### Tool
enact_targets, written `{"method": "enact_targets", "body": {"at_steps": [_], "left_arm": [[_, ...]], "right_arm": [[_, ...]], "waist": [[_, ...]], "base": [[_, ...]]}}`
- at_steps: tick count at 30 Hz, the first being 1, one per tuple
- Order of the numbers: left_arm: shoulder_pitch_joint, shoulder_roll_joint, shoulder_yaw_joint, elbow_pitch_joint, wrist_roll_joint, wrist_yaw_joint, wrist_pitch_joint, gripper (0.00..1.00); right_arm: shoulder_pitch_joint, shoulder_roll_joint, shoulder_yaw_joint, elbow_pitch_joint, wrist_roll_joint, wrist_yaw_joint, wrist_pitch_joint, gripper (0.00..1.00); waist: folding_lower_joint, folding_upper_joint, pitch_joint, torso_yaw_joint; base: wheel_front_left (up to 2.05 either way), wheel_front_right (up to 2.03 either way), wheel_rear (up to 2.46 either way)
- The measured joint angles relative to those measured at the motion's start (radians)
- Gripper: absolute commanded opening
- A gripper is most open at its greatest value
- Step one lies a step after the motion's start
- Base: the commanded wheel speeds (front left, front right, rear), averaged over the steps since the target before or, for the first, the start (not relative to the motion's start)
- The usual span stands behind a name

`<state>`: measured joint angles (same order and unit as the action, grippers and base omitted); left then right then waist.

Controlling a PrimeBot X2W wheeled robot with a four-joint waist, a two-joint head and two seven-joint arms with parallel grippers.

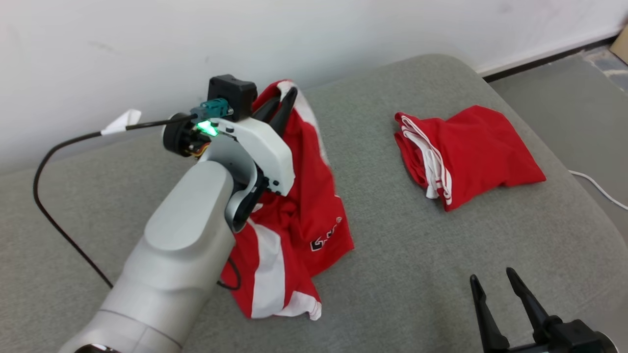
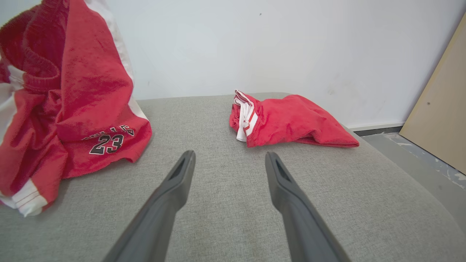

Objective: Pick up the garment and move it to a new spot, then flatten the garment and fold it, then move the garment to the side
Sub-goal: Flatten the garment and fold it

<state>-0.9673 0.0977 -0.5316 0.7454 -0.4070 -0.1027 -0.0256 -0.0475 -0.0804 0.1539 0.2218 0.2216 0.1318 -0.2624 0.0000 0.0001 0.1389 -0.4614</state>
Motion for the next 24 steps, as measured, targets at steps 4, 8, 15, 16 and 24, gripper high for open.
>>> {"method": "enact_targets", "body": {"at_steps": [4,8,15,16,24], "left_arm": [[-0.011,-0.019,0.001,-0.034,-0.025,-0.004,-0.072,0.00],[-0.016,-0.029,-0.020,-0.092,-0.048,-0.015,-0.137,0.00],[0.070,-0.031,-0.107,-0.271,-0.125,-0.026,-0.192,0.00],[0.111,-0.021,-0.132,-0.305,-0.142,-0.026,-0.194,0.00],[0.470,0.165,-0.253,-0.526,-0.237,-0.028,-0.156,0.00]], "right_arm": [[0.020,-0.018,-0.018,-0.001,0.000,0.000,0.000,1.00],[0.033,-0.032,-0.026,-0.002,-0.002,0.000,0.000,1.00],[0.054,-0.040,-0.039,-0.005,-0.002,0.000,0.000,1.00],[0.060,-0.041,-0.043,-0.003,-0.002,0.000,0.000,1.00],[0.116,-0.042,-0.071,0.004,-0.002,0.000,0.000,1.00]], "waist": [[0.0000,0.0000,-0.022,0.025],[0.0000,0.0000,-0.040,0.063],[0.0000,0.0000,-0.070,0.145],[0.0000,-0.0001,-0.076,0.157],[-0.0001,-0.0001,-0.118,0.255]], "base": [[0.00,0.00,0.00],[0.00,0.00,0.00],[0.00,0.00,0.00],[0.00,0.00,0.00],[0.00,0.00,0.00]]}}
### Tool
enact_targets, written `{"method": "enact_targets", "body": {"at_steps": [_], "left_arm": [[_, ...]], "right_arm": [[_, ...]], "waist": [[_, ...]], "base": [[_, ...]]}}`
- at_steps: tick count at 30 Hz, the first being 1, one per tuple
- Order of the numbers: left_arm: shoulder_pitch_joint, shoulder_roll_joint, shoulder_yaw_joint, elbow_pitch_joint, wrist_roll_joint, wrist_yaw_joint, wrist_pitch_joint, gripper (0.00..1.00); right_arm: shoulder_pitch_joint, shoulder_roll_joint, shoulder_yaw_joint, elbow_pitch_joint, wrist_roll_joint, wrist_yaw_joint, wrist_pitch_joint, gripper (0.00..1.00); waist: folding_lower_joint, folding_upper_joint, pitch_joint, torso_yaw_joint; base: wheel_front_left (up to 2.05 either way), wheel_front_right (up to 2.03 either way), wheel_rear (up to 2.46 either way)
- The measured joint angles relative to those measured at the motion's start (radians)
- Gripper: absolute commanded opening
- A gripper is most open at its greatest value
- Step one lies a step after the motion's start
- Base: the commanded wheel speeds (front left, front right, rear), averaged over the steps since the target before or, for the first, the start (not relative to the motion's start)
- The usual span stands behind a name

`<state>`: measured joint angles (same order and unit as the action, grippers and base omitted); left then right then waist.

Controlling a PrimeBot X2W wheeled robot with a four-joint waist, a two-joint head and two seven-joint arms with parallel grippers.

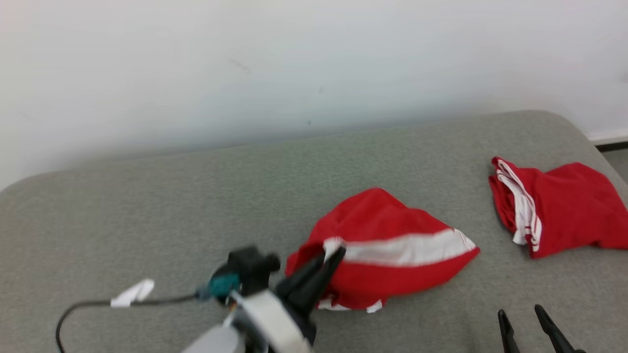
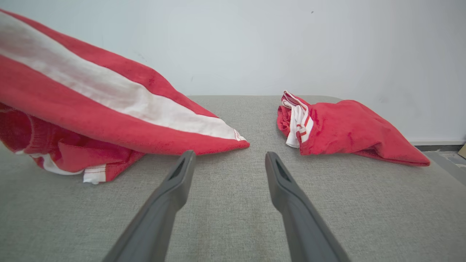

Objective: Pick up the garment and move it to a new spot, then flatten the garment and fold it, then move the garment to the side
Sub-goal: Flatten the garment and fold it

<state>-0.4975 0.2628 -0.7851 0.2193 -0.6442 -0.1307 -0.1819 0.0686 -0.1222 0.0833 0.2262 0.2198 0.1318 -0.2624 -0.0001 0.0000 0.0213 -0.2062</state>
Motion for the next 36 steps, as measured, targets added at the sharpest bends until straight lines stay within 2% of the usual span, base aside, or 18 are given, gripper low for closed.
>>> {"method": "enact_targets", "body": {"at_steps": [5,8,15,21,25,26,28,29,30,36], "left_arm": [[0.162,0.081,-0.034,-0.043,-0.014,0.019,0.014,0.00],[0.228,0.103,-0.048,-0.030,-0.010,0.030,-0.002,0.00],[0.328,0.134,-0.043,0.070,-0.032,0.024,-0.058,0.00],[0.355,0.130,0.024,0.190,-0.033,0.016,-0.079,0.00],[0.372,0.113,0.124,0.221,0.002,0.013,-0.081,0.00],[0.381,0.108,0.144,0.229,0.011,0.012,-0.081,0.15],[0.401,0.096,0.174,0.240,0.031,0.011,-0.081,0.55],[0.408,0.089,0.192,0.248,0.038,0.008,-0.081,0.95],[0.416,0.082,0.205,0.252,0.041,0.008,-0.081,1.00],[0.475,0.060,0.281,0.251,0.046,0.006,-0.081,1.00]], "right_arm": [[0.021,-0.003,-0.019,0.009,0.000,0.000,0.000,1.00],[0.023,-0.001,-0.021,0.016,0.000,0.000,0.000,1.00],[0.029,-0.004,-0.016,0.024,0.000,0.000,0.000,1.00],[0.034,-0.010,-0.010,0.027,0.000,0.000,0.000,1.00],[0.034,-0.016,-0.009,0.027,0.002,0.000,0.000,1.00],[0.034,-0.017,-0.009,0.027,0.002,0.000,0.000,1.00],[0.034,-0.020,-0.008,0.027,0.002,0.000,0.000,1.00],[0.034,-0.020,-0.008,0.027,0.002,0.000,0.000,1.00],[0.034,-0.020,-0.007,0.027,0.002,0.000,0.000,1.00],[0.036,-0.020,-0.014,0.025,0.002,0.000,0.000,1.00]], "waist": [[0.0000,0.0000,-0.014,0.061],[0.0000,0.0000,-0.021,0.093],[0.0000,0.0001,-0.033,0.131],[0.0000,0.0000,-0.037,0.135],[0.0000,0.0001,-0.037,0.132],[0.0000,0.0000,-0.037,0.130],[0.0000,0.0000,-0.036,0.126],[0.0000,0.0000,-0.036,0.124],[0.0000,0.0001,-0.036,0.121],[0.0001,0.0001,-0.033,0.113]], "base": [[0.00,0.00,0.00],[0.00,0.00,0.00],[0.00,0.00,0.00],[0.00,0.00,0.00],[0.00,0.00,0.00],[0.00,0.00,0.00],[0.00,0.00,0.00],[0.00,0.00,0.00],[0.00,0.00,0.00],[0.00,0.00,0.00]]}}
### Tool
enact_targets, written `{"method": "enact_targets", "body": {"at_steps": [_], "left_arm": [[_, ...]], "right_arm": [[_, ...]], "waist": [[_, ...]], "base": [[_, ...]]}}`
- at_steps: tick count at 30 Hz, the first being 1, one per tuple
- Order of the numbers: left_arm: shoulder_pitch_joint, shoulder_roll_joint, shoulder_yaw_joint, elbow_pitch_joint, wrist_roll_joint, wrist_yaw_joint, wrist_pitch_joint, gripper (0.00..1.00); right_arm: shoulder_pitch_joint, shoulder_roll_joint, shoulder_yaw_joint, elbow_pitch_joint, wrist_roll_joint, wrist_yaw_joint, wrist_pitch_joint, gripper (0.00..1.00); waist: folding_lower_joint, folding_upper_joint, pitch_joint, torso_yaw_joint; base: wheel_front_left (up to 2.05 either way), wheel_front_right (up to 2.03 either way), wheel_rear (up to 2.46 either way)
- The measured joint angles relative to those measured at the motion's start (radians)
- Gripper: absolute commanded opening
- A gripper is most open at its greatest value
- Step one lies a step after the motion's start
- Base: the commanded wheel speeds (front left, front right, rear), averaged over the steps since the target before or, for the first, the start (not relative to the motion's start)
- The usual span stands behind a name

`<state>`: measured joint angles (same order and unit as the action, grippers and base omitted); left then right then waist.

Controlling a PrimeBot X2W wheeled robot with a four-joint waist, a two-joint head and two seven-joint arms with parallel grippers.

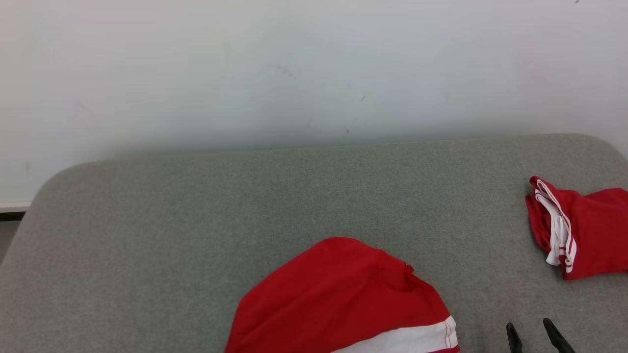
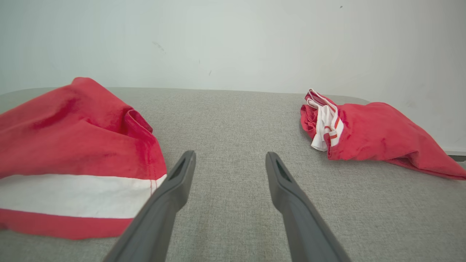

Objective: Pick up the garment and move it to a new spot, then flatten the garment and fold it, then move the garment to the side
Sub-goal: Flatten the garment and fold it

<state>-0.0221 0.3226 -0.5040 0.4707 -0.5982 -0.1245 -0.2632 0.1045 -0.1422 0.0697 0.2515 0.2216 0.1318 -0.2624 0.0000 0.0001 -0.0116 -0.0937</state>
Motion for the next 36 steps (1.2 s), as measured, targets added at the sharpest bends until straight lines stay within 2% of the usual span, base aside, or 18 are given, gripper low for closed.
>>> {"method": "enact_targets", "body": {"at_steps": [5,12,17,22,26,36], "left_arm": [[0.046,0.012,0.028,-0.011,-0.055,-0.004,0.000,1.00],[0.061,0.061,0.053,-0.127,-0.146,-0.007,0.010,1.00],[0.052,0.079,0.042,-0.191,-0.187,-0.005,0.105,1.00],[0.021,0.089,0.022,-0.200,-0.216,0.036,0.242,1.00],[0.009,0.104,0.020,-0.183,-0.226,0.072,0.309,1.00],[0.011,0.104,0.014,-0.181,-0.279,0.054,0.366,1.00]], "right_arm": [[0.004,0.001,-0.006,-0.003,0.000,0.000,0.000,1.00],[0.005,0.003,-0.005,-0.006,0.000,0.000,0.000,1.00],[0.005,0.004,0.003,-0.002,0.000,0.000,0.000,1.00],[-0.001,0.007,0.015,-0.002,0.000,0.000,0.000,1.00],[-0.002,0.009,0.015,-0.002,0.001,0.000,0.000,1.00],[-0.002,0.008,0.012,-0.001,0.001,0.000,0.000,1.00]], "waist": [[0.0000,0.0000,0.002,0.002],[0.0000,0.0000,0.000,0.003],[0.0000,0.0000,-0.003,-0.005],[0.0000,0.0000,-0.001,-0.025],[0.0000,0.0000,0.004,-0.049],[0.0000,0.0000,0.017,-0.093]], "base": [[0.00,0.00,0.00],[0.00,0.00,0.00],[0.00,0.00,0.00],[0.00,0.00,0.00],[0.00,0.00,0.00],[0.00,0.00,0.00]]}}
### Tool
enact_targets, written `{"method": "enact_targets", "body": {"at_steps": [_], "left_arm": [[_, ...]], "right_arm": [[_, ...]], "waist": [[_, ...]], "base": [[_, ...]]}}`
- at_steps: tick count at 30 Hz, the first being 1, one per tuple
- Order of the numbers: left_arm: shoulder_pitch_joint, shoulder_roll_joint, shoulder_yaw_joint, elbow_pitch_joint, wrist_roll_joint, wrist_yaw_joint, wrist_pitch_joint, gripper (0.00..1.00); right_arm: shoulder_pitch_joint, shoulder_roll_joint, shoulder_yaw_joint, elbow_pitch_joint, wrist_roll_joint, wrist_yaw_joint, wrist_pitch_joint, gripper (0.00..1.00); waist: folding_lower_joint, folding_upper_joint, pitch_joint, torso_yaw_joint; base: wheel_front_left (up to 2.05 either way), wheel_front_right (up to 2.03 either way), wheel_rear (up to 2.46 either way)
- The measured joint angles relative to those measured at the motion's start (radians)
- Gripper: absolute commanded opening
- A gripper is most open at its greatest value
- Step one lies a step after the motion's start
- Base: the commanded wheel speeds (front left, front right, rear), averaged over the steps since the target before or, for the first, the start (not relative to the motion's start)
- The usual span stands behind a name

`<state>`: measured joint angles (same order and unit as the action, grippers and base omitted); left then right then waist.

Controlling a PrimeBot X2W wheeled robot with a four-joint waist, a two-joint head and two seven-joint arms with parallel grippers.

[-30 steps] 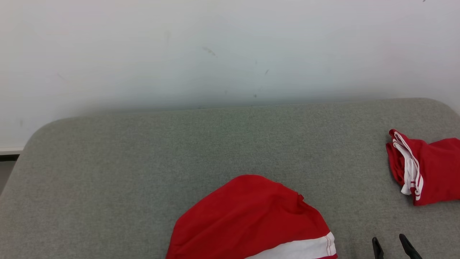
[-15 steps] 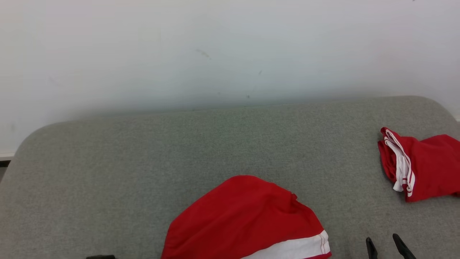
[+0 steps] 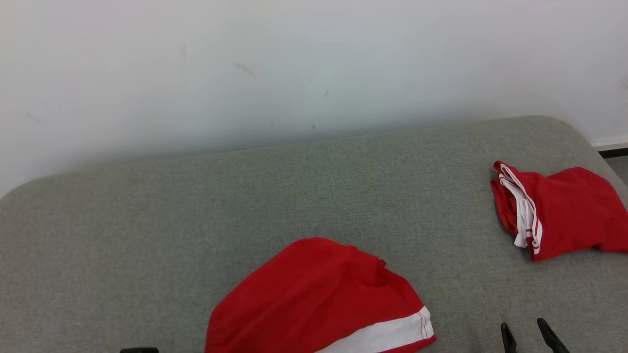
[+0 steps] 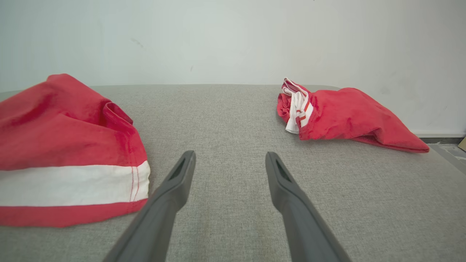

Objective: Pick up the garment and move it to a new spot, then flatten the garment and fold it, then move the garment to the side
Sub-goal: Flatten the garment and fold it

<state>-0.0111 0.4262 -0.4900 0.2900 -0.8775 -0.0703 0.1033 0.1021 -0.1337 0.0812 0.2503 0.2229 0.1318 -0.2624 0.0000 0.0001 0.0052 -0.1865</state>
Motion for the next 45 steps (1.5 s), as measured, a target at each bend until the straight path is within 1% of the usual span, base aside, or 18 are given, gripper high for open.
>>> {"method": "enact_targets", "body": {"at_steps": [2,3,4,5,15,22,28,32,38,39,40,41,42,45], "left_arm": [[0.000,0.000,-0.002,-0.004,-0.003,-0.004,-0.001,0.98],[0.000,0.001,-0.003,-0.007,-0.003,-0.008,-0.008,0.50],[0.000,0.001,-0.003,-0.008,-0.003,-0.009,-0.010,0.31],[0.000,0.001,-0.005,-0.009,-0.002,-0.010,-0.016,0.00],[0.007,0.004,-0.020,-0.074,0.015,-0.017,-0.056,0.00],[0.068,0.018,-0.012,-0.172,0.033,-0.009,-0.113,0.00],[0.138,0.026,-0.006,-0.242,0.020,0.002,-0.131,0.00],[0.181,0.025,-0.036,-0.226,0.008,0.001,-0.120,0.00],[0.191,-0.003,-0.056,-0.143,0.003,-0.010,-0.131,0.00],[0.191,-0.005,-0.057,-0.130,0.000,-0.014,-0.136,0.07],[0.191,-0.006,-0.054,-0.118,-0.002,-0.014,-0.143,0.46],[0.191,-0.006,-0.053,-0.106,-0.002,-0.014,-0.149,0.98],[0.191,-0.005,-0.053,-0.094,-0.002,-0.014,-0.148,1.00],[0.189,0.002,-0.040,-0.070,-0.009,-0.011,-0.143,1.00]], "right_arm": [[0.000,0.000,-0.001,0.000,0.000,0.000,0.000,1.00],[0.000,0.000,-0.001,0.000,0.000,0.000,0.000,1.00],[0.000,0.000,-0.003,0.000,0.000,0.000,0.000,1.00],[0.000,0.000,-0.004,0.000,0.000,0.000,0.000,1.00],[0.000,0.002,-0.005,0.001,0.000,0.000,0.000,1.00],[0.003,0.002,-0.009,0.002,0.000,0.000,0.000,1.00],[0.004,0.001,-0.007,0.001,0.000,0.000,0.000,1.00],[0.004,0.001,-0.002,-0.001,0.000,0.000,0.000,1.00],[0.004,-0.002,0.004,0.001,0.000,0.000,0.000,1.00],[0.004,-0.003,0.004,0.001,0.000,0.000,0.000,1.00],[0.004,-0.003,0.004,0.002,0.002,0.000,0.000,1.00],[0.004,-0.002,0.004,0.002,0.003,0.000,0.000,1.00],[0.004,-0.002,0.006,0.003,0.003,0.000,0.000,1.00],[0.004,-0.002,0.009,0.005,0.003,0.000,0.000,1.00]], "waist": [[0.0000,0.0000,0.001,-0.002],[0.0000,0.0000,0.002,-0.002],[0.0000,0.0000,0.002,-0.002],[0.0000,-0.0001,0.002,-0.001],[0.0000,0.0000,-0.008,0.017],[0.0000,0.0000,-0.021,0.027],[0.0000,0.0000,-0.027,0.035],[0.0000,0.0000,-0.025,0.038],[0.0000,0.0000,-0.023,0.040],[0.0000,0.0000,-0.023,0.039],[0.0000,0.0000,-0.023,0.038],[0.0000,0.0000,-0.023,0.037],[0.0000,0.0000,-0.023,0.036],[0.0000,0.0000,-0.023,0.029]], "base": [[0.00,0.00,0.00],[0.00,0.00,0.00],[0.00,0.00,0.00],[0.00,0.00,0.00],[0.00,0.00,0.00],[0.00,0.00,0.00],[0.00,0.00,0.00],[0.00,0.00,0.00],[0.00,0.00,0.00],[0.00,0.00,0.00],[0.00,0.00,0.00],[0.00,0.00,0.00],[0.00,0.00,0.00],[0.00,0.00,0.00]]}}
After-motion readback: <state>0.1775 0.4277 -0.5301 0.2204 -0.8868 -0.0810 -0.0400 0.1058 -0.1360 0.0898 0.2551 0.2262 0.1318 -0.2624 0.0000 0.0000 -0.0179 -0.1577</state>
